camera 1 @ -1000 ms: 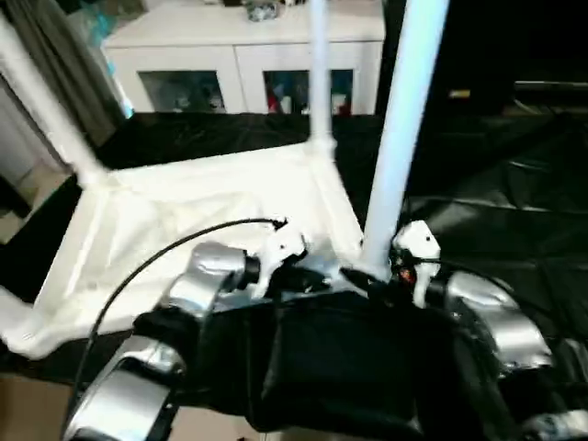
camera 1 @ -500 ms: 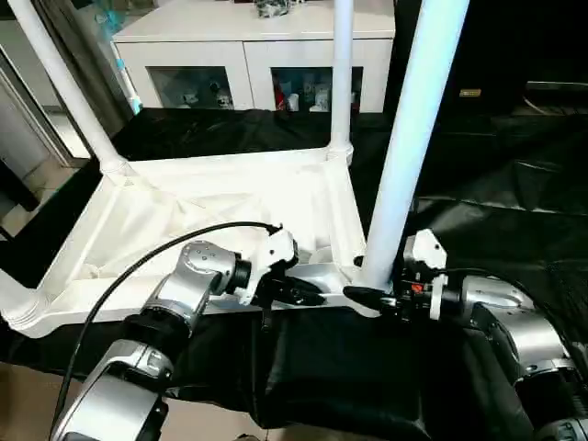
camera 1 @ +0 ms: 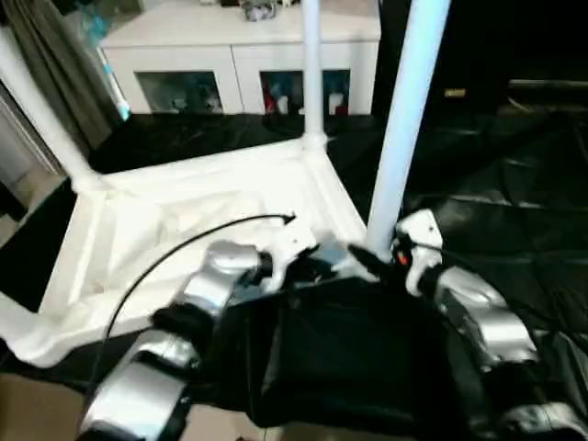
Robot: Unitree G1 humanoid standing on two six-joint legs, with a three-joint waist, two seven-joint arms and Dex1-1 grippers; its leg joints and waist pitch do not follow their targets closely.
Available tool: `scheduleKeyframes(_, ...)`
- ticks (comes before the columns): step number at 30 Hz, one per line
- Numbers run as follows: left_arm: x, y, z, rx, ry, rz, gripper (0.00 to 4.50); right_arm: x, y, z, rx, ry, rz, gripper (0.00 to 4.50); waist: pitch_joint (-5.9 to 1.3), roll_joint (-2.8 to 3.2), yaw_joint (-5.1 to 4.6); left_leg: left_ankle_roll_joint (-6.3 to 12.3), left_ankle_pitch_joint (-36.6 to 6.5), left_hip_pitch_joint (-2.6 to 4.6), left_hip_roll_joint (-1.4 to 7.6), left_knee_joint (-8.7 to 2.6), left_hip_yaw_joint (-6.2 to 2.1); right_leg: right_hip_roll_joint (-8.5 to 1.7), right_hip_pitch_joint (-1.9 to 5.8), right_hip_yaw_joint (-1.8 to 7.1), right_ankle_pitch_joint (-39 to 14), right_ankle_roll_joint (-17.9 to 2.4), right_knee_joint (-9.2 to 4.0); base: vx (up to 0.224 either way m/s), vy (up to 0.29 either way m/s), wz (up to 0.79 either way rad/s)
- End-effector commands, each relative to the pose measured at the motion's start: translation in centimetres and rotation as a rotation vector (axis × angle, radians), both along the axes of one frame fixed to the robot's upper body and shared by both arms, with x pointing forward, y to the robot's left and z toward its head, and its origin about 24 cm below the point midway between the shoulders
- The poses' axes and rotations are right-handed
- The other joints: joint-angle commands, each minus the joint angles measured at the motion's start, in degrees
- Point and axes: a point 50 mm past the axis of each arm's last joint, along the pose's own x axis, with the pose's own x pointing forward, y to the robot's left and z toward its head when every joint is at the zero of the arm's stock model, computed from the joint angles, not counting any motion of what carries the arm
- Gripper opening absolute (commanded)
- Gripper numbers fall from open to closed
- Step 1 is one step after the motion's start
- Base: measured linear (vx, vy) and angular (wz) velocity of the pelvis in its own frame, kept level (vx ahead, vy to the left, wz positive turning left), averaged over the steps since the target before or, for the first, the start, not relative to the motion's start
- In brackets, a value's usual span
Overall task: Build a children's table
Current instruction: Rotate leg to tighten
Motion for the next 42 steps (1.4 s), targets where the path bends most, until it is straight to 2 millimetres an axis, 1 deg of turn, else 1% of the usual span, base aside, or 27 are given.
scheduleKeyframes(1,0.4,-1.5,1.2,-0.098,-0.031,0.043,0.0,-1.3,2.7,-2.3,-0.002,0.101,0.107,3.09,-3.14,-1.67,-0.06,5.17,-13.07,1.17,2.55,-3.81,-1.45,-3.25,2.4,1.77,-13.98,-11.59,-4.76,0.0,0.0,0.0)
scheduleKeyframes(2,0.2,-1.6,1.2,-0.106,-0.022,0.02,0.0,-1.4,3.0,-2.0,0.036,0.092,0.137,3.09,-3.19,-1.69,-0.06,5.56,-12.98,1.14,2.56,-3.77,-1.45,-3.23,2.44,1.74,-14.05,-11.39,-4.79,0.0,0.0,0.0)
scheduleKeyframes(3,0.2,-1.6,1.2,-0.106,-0.022,0.02,0.0,-1.4,3.0,-2.0,0.036,0.092,0.137,3.3,-3.19,-1.69,-0.06,5.56,-12.98,1.14,2.56,-3.77,-1.45,-3.23,2.44,1.74,-14.05,-11.39,-4.79,0.0,0.0,0.0)
scheduleKeyframes(5,0.0,-1.7,1.1,-0.112,-0.012,-0.016,0.0,-1.4,3.0,-1.5,0.072,0.079,0.172,3.3,-3.31,-1.65,0.04,6.02,-12.25,1.09,2.68,-3.72,-1.49,-3.22,2.47,1.73,-13.0,-11.45,-4.65,0.0,0.0,0.0)
scheduleKeyframes(7,-0.6,-1.0,1.0,-0.115,0.018,-0.124,0.0,-1.9,2.1,-0.7,0.066,0.055,0.283,3.6,-3.38,-1.67,0.19,6.62,-11.57,1.04,2.68,-3.67,-1.51,-3.22,2.66,1.65,-11.55,-11.65,-4.56,0.0,0.0,0.0)
scheduleKeyframes(8,-0.6,-1.0,1.0,-0.115,0.018,-0.124,0.0,-1.9,2.1,-0.7,0.066,0.055,0.283,3.6,-3.47,-1.56,0.43,7.69,-10.34,0.86,2.84,-3.49,-1.41,-3.2,2.69,1.66,-9.1,-12.2,-4.19,0.0,0.0,0.0)
scheduleKeyframes(9,-0.9,-0.6,0.9,-0.11,0.03,-0.173,0.0,-2.2,1.7,-0.3,0.06,0.045,0.336,3.6,-3.49,-1.61,0.45,7.98,-10.11,0.84,2.82,-3.46,-1.41,-3.21,2.74,1.59,-8.59,-12.45,-4.17,0.0,0.0,0.0)
scheduleKeyframes(10,-1.4,0.1,0.8,-0.099,0.052,-0.245,0.0,-2.9,0.9,0.2,0.058,0.04,0.425,3.6,-3.51,-1.92,0.7,8.5,-9.7,0.78,2.83,-3.35,-1.38,-3.24,2.88,1.52,-7.99,-12.84,-4.02,0.0,0.0,0.0)
scheduleKeyframes(11,-1.4,0.1,0.8,-0.098,0.053,-0.248,0.0,-2.9,0.9,0.3,0.058,0.04,0.43,3.6,-3.59,-1.84,0.82,8.91,-9.25,0.73,2.87,-3.26,-1.36,-3.29,2.98,1.53,-7.39,-12.98,-3.86,0.0,0.0,0.0)
scheduleKeyframes(12,-1.5,0.5,0.8,-0.096,0.061,-0.271,0.0,-3.2,0.5,0.5,0.051,0.037,0.471,3.6,-3.44,-1.91,0.89,9.46,-9.48,0.69,2.87,-3.2,-1.24,-3.25,2.75,1.53,-7.84,-13.08,-3.99,0.0,0.0,0.0)
scheduleKeyframes(13,-1.7,1.2,0.8,-0.1,0.08,-0.308,0.0,-3.8,-0.3,1.0,0.037,0.032,0.557,3.6,-3.42,-2.08,1.04,9.35,-9.94,0.77,2.95,-3.22,-1.19,-3.27,2.66,1.53,-9.25,-13.02,-4.08,0.0,0.0,0.0)
scheduleKeyframes(14,-1.8,1.5,0.9,-0.104,0.087,-0.322,0.0,-4.0,-0.6,1.2,0.036,0.037,0.584,3.6,-3.4,-2.08,1.15,9.24,-10.11,0.77,2.94,-3.21,-1.22,-3.29,2.71,1.51,-9.9,-12.96,-4.07,0.0,0.0,0.0)
scheduleKeyframes(16,-1.9,1.9,1.0,-0.106,0.095,-0.332,0.0,-4.2,-1.0,1.4,0.033,0.039,0.611,3.6,-3.29,-1.94,1.58,8.56,-10.88,1.05,3.16,-3.4,-1.22,-3.24,2.39,1.64,-12.49,-12.57,-4.3,0.0,0.0,0.0)
scheduleKeyframes(19,-2.0,2.7,1.1,-0.1,0.117,-0.363,0.0,-4.3,-1.7,1.8,0.023,0.041,0.655,3.6,-3.23,-2.05,1.79,7.68,-11.55,1.04,3.29,-3.65,-1.31,-3.21,2.29,1.71,-13.26,-12.56,-4.16,0.0,0.0,0.0)
scheduleKeyframes(21,-2.1,3.1,1.1,-0.095,0.13,-0.376,0.0,-4.4,-2.0,2.0,0.016,0.041,0.673,3.35,-3.25,-2.05,1.74,7.52,-11.48,1.03,3.26,-3.64,-1.32,-3.23,2.3,1.75,-12.61,-12.63,-4.12,0.0,0.0,0.0)
scheduleKeyframes(22,-2.2,3.7,1.1,-0.091,0.142,-0.387,0.0,-4.4,-2.2,2.2,0.015,0.048,0.691,3.28,-3.26,-2.28,1.72,7.62,-11.29,1.02,3.28,-3.65,-1.29,-3.27,2.33,1.77,-12.24,-12.76,-4.09,0.0,0.0,0.0)
scheduleKeyframes(23,-2.3,3.9,1.1,-0.09,0.147,-0.389,0.0,-4.4,-2.3,2.2,0.016,0.053,0.698,3.24,-3.24,-2.18,1.77,7.6,-11.24,1.06,3.27,-3.63,-1.3,-3.3,2.3,1.76,-12.37,-12.8,-4.08,0.0,0.0,0.0)
scheduleKeyframes(24,-2.3,4.0,1.1,-0.09,0.148,-0.39,0.0,-4.4,-2.3,2.3,0.017,0.055,0.702,3.15,-3.26,-2.37,1.76,7.65,-10.94,1.03,3.22,-3.55,-1.24,-3.26,2.32,1.75,-12.14,-12.88,-4.07,0.0,0.0,0.0)
scheduleKeyframes(26,-2.3,4.1,1.1,-0.089,0.145,-0.384,0.0,-4.4,-2.1,2.2,0.016,0.059,0.713,2.9,-3.28,-2.35,1.81,7.72,-10.25,0.97,3.19,-3.51,-1.26,-3.29,2.29,1.74,-11.66,-12.99,-3.96,0.0,0.0,0.0)
scheduleKeyframes(31,-2.3,4.1,1.0,-0.092,0.138,-0.367,0.0,-4.5,-1.6,2.1,0.024,0.057,0.732,2.68,-3.24,-2.56,1.77,7.74,-9.93,0.95,3.1,-3.45,-1.23,-3.25,2.29,1.69,-12.08,-12.79,-4.02,0.0,0.0,0.0)
scheduleKeyframes(34,-2.1,4.0,1.0,-0.086,0.124,-0.342,0.0,-4.5,-1.4,1.9,0.036,0.054,0.715,2.65,-3.18,-2.51,1.76,7.46,-10.17,0.97,3.12,-3.51,-1.26,-3.25,2.26,1.7,-12.78,-12.64,-4.09,0.0,0.0,0.0)
scheduleKeyframes(35,-1.8,3.8,0.9,-0.081,0.105,-0.3,0.0,-4.3,-1.4,1.6,0.042,0.059,0.666,2.65,-3.21,-2.49,1.73,7.38,-10.15,0.96,3.13,-3.49,-1.27,-3.25,2.26,1.72,-12.6,-12.62,-4.02,0.0,0.0,0.0)
scheduleKeyframes(37,-1.0,3.4,0.8,-0.056,0.064,-0.197,0.0,-3.6,-1.4,0.7,0.04,0.062,0.52,2.64,-3.16,-2.43,1.42,6.59,-10.73,1.02,3.02,-3.59,-1.33,-3.22,2.02,1.71,-13.52,-12.4,-4.2,0.0,0.0,0.0)
scheduleKeyframes(38,-0.3,3.0,0.8,-0.043,0.037,-0.107,0.0,-2.9,-1.5,0.0,0.025,0.062,0.39,2.64,-3.22,-2.44,1.32,5.87,-10.94,1.08,2.93,-3.6,-1.35,-3.24,2.1,1.72,-13.96,-12.2,-4.24,0.0,0.0,0.0)
scheduleKeyframes(39,-0.2,3.0,0.8,-0.04,0.031,-0.09,0.0,-2.8,-1.5,-0.1,0.022,0.063,0.365,2.64,-3.22,-2.44,1.32,5.87,-10.94,1.08,2.93,-3.6,-1.35,-3.24,2.1,1.72,-13.96,-12.2,-4.24,0.0,0.0,0.0)
scheduleKeyframes(40,0.4,2.4,1.0,-0.044,-0.009,-0.016,0.0,-2.4,-1.3,-0.5,0.039,0.054,0.283,2.64,-3.12,-2.4,0.86,4.64,-11.36,1.04,2.88,-3.82,-1.47,-3.14,2.14,1.68,-14.0,-12.07,-4.26,0.0,0.0,0.0)
scheduleKeyframes(42,0.9,1.6,1.2,-0.051,-0.038,0.05,0.0,-1.9,-0.8,-1.3,0.061,0.082,0.146,2.64,-3.1,-2.51,0.64,4.2,-12.08,1.26,2.74,-3.87,-1.45,-3.16,2.08,1.75,-14.41,-11.89,-4.5,0.0,0.0,0.0)
